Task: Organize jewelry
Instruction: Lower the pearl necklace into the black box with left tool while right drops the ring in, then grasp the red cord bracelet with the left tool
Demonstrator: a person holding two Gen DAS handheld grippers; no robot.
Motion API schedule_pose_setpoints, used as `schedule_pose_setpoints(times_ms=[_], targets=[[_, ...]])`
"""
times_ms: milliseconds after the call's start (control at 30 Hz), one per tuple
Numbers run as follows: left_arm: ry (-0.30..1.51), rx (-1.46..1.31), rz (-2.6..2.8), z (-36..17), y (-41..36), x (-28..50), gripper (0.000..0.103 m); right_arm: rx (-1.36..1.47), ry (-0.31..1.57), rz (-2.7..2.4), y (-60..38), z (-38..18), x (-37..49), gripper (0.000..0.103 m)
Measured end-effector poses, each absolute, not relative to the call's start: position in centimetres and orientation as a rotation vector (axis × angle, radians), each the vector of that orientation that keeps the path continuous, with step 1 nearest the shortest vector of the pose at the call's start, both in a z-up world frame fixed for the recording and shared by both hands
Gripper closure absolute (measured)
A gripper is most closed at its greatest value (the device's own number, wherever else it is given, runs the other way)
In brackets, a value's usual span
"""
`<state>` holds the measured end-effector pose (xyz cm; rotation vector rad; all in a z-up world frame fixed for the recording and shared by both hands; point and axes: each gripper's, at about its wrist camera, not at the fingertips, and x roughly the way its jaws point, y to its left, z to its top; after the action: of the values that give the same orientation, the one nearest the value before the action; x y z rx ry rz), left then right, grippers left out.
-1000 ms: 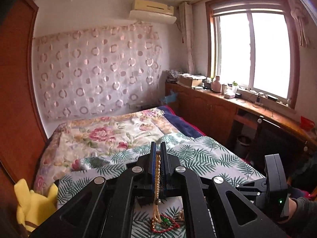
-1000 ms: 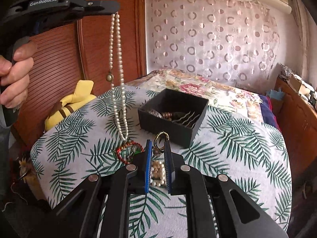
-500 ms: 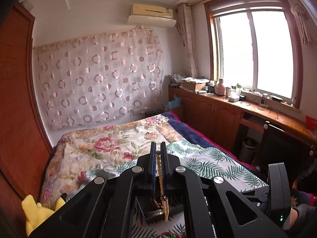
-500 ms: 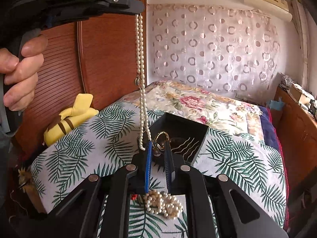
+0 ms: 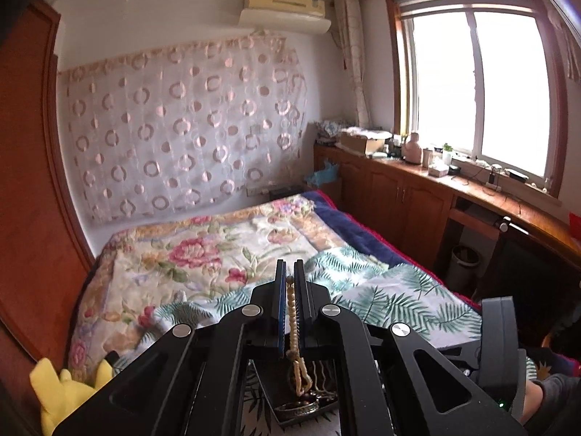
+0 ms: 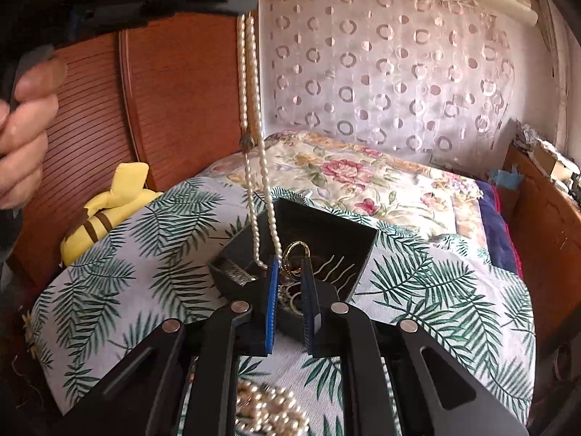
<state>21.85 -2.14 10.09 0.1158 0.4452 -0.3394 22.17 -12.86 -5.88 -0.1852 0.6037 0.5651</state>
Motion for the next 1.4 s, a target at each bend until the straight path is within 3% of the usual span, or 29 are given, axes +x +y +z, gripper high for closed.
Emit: schedule_pose_setpoints(times_ms=[400,667,767,867,1400], targets=[[0.587,0.065,-0.37,2.2,-1.0,26.4,0.099,-0.197,0.689,0.59,-11.8,-9.6,25.9,0.089],[0.607,0.047,-0.384,0.6,-0.7,26.2,0.099,-0.202,0.707,0.564,-11.7,-10.1,26.5,0.087],[0.609,0.04,-0.371,0.2,-0.3,25.3,0.096,-0.201,0.701,0.553,-11.8,-10.0,26.2,0.087],[0.612,0.041,-0.359,-0.2,0.1,24.1,0.084,-0.201,0.691,0.542,-12.3,-9.7,25.5,0.087],[0.702,0.006,-0.309,-5.6,2.6,15.4,0.082,-0.135,0.702,0.516,-16.6,-11.4,15.6,0.087]])
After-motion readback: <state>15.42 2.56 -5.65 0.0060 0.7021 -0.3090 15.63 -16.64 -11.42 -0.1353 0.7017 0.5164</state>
